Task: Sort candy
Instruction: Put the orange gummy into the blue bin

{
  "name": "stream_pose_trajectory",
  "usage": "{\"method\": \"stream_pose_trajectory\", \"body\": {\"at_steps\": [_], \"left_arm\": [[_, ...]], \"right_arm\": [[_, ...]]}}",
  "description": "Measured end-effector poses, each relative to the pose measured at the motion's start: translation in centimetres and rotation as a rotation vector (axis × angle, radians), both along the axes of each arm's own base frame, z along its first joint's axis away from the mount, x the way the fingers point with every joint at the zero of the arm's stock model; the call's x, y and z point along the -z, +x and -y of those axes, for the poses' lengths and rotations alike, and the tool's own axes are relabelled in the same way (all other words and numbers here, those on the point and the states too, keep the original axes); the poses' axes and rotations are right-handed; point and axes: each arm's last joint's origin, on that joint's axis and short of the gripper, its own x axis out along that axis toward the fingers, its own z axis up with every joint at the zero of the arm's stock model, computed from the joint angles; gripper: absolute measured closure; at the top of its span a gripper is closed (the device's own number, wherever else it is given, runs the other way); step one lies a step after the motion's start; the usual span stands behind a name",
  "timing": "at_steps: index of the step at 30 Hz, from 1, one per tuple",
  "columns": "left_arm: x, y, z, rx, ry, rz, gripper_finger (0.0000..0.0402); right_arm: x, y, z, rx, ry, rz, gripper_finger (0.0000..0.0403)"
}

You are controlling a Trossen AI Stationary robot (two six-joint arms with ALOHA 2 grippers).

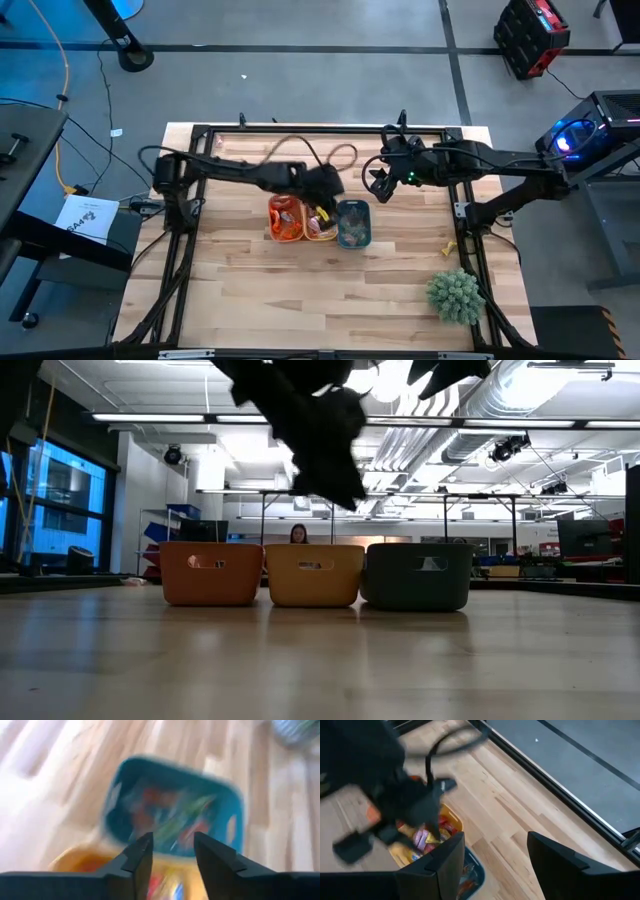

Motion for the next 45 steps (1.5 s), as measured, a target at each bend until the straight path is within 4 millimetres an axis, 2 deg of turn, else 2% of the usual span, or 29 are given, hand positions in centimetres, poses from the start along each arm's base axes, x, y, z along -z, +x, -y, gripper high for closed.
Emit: {"method": "stream_pose_trajectory", "body": {"at_steps": [2, 5, 8, 10, 13, 15, 18, 20, 24, 28, 31, 35, 40, 45], "left_arm": [[-1.3, -1.7, -1.2, -0.024, 0.036, -0.068, 0.0246], [-3.2, -5.1, -3.6, -0.176, 0.164, -0.217, 0.0222], [-3.6, -9.2, -6.5, -0.385, 0.282, -0.338, 0.0207], [-3.0, -12.6, -8.6, -0.535, 0.264, -0.392, 0.0200], [-0.9, -18.1, -11.2, -0.790, 0.185, -0.469, 0.0196], [0.3, -21.1, -13.0, -0.973, 0.130, -0.464, 0.0195], [1.7, -24.4, -15.8, -1.186, 0.089, -0.395, 0.0195], [2.6, -25.7, -17.3, -1.266, 0.061, -0.360, 0.0197], [3.5, -27.4, -19.6, -1.470, 0.055, -0.280, 0.0197], [3.6, -26.9, -20.9, -1.636, 0.097, -0.129, 0.0198], [4.2, -26.8, -21.3, -1.709, 0.144, -0.133, 0.0198], [5.5, -26.3, -21.8, -1.730, 0.194, -0.225, 0.0198], [6.2, -25.7, -22.9, -1.794, 0.140, -0.276, 0.0213], [6.5, -25.4, -23.5, -1.604, 0.065, -0.441, 0.0240]], "right_arm": [[0.0, 0.0, 0.0, 0.000, 0.000, 0.000, 0.0192], [0.0, 0.0, 0.0, -0.001, -0.002, -0.001, 0.0192], [0.0, 0.0, 0.0, -0.001, -0.005, -0.002, 0.0192], [0.0, 0.0, 0.0, -0.007, -0.015, -0.008, 0.0192], [0.0, 0.0, 0.0, -0.013, -0.023, -0.013, 0.0192], [0.0, 0.0, 0.0, -0.013, -0.024, -0.012, 0.0192], [-0.1, 0.1, 0.3, -0.004, -0.025, 0.001, 0.0192], [-0.2, 0.2, 0.5, 0.006, -0.025, 0.016, 0.0192], [-0.4, 0.4, 1.0, 0.007, -0.030, 0.039, 0.0192], [-0.4, 0.4, 1.1, 0.008, -0.024, 0.044, 0.0192], [-0.4, 0.4, 1.1, 0.004, -0.017, 0.044, 0.0192], [-0.4, 0.4, 1.1, 0.000, -0.013, 0.043, 0.0192], [-0.4, 0.4, 1.1, -0.006, -0.014, 0.037, 0.0192], [-0.2, 0.3, 1.1, -0.038, -0.043, -0.001, 0.0192]]}}
